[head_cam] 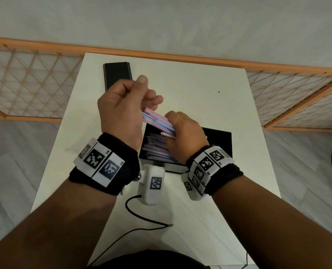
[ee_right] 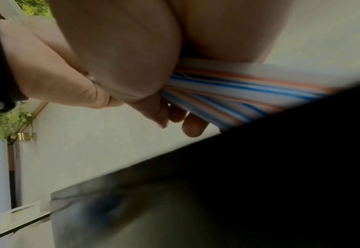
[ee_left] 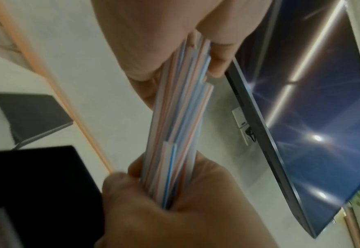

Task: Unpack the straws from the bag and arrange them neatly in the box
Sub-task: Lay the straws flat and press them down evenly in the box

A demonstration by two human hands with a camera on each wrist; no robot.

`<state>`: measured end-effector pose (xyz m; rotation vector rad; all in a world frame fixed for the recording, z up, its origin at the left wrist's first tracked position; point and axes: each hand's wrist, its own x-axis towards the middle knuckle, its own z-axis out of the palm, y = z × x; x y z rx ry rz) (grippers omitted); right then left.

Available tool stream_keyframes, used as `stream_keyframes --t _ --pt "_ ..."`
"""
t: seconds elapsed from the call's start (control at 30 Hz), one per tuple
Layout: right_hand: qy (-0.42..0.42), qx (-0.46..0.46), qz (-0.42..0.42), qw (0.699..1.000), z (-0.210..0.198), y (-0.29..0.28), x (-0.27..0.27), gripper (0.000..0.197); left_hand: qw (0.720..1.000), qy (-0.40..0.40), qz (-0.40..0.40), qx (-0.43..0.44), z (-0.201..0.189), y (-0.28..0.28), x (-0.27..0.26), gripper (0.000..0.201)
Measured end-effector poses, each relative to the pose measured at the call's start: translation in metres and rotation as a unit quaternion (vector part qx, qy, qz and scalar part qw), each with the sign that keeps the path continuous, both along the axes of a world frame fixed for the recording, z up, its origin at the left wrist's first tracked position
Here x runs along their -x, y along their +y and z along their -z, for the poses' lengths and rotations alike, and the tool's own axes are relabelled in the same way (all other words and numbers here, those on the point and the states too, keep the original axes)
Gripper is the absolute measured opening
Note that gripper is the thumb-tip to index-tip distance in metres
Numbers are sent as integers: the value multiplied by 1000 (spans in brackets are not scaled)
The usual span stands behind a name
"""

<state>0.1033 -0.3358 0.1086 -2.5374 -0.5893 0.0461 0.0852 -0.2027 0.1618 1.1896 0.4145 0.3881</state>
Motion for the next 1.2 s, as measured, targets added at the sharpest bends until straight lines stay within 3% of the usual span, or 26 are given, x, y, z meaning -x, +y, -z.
stream_keyframes --t 0.2,0.3,0.4,0.5,0.6,0.7,0.77,1.0,1.2 --pt "-56 4 -9 998 -10 1 -5 20 997 -13 -63 41 -4 10 0 28" --pt "-50 53 -15 997 -21 -2 -3 18 1000 -19 6 22 -8 16 -3 34" --pt "-44 99 -9 994 -28 0 5 26 987 -11 126 -97 -1 9 -2 33" --pt "-43 116 16 992 -31 1 12 39 963 -54 161 -211 11 0 6 37" --pt "-42 160 36 986 -32 1 13 26 953 -104 123 -256 15 -4 14 28" --pt "-55 164 43 984 -34 5 14 20 924 -80 67 -369 22 -7 19 17" --pt "-52 150 43 986 -38 6 15 22 906 -65 19 -418 26 -5 19 20" --pt "-77 100 49 991 -48 16 12 26 924 -31 -20 -380 11 17 4 17" --pt "-24 191 64 979 -45 -5 6 24 942 21 -32 -333 22 26 -7 14"
